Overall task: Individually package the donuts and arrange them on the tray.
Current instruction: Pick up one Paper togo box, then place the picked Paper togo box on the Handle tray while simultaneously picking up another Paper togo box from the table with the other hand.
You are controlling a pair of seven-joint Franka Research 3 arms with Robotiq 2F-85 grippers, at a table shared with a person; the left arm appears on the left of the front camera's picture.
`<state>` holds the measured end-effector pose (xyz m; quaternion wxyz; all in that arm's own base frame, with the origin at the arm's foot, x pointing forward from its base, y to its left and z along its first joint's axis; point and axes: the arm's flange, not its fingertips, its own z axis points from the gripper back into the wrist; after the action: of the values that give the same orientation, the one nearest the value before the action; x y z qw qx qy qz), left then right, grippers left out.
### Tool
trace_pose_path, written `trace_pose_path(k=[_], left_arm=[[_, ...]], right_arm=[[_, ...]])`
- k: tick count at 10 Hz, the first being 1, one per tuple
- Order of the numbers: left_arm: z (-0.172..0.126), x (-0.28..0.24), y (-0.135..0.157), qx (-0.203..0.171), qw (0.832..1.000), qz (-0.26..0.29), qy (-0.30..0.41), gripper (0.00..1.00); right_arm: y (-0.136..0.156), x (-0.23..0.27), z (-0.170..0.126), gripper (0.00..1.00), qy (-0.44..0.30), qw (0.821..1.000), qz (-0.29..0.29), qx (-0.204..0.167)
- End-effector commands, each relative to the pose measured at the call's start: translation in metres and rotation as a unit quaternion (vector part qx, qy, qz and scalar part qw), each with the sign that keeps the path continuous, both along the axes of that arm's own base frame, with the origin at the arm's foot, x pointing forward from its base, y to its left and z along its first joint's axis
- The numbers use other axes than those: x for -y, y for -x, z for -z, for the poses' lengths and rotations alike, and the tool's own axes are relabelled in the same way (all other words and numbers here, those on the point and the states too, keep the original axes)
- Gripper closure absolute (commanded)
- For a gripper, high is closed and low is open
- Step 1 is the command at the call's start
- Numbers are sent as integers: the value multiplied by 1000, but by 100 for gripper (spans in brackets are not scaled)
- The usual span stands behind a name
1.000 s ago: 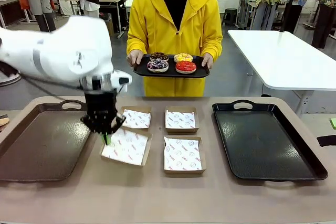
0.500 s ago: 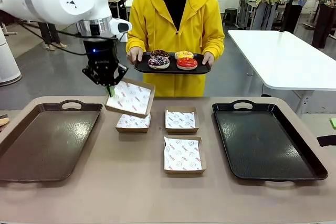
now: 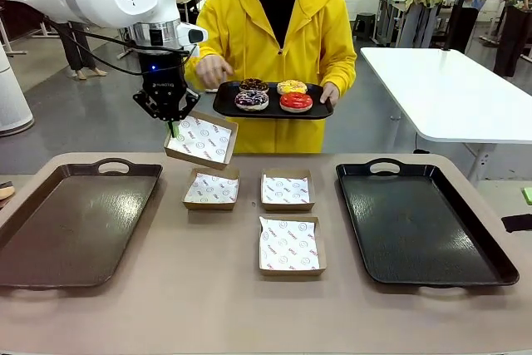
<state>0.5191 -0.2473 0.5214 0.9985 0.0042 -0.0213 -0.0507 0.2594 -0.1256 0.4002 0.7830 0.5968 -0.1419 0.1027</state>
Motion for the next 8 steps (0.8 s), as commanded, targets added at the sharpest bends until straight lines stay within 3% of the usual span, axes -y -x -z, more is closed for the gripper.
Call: trace_pose_path(k=[1, 8], left_arm=[[1, 2, 11, 4, 1000, 5, -4, 100], [1, 2, 11, 4, 1000, 5, -4, 100]], right_arm=[[0, 1, 1, 0, -7, 1000, -1, 7], [0, 1, 1, 0, -7, 1000, -1, 7]])
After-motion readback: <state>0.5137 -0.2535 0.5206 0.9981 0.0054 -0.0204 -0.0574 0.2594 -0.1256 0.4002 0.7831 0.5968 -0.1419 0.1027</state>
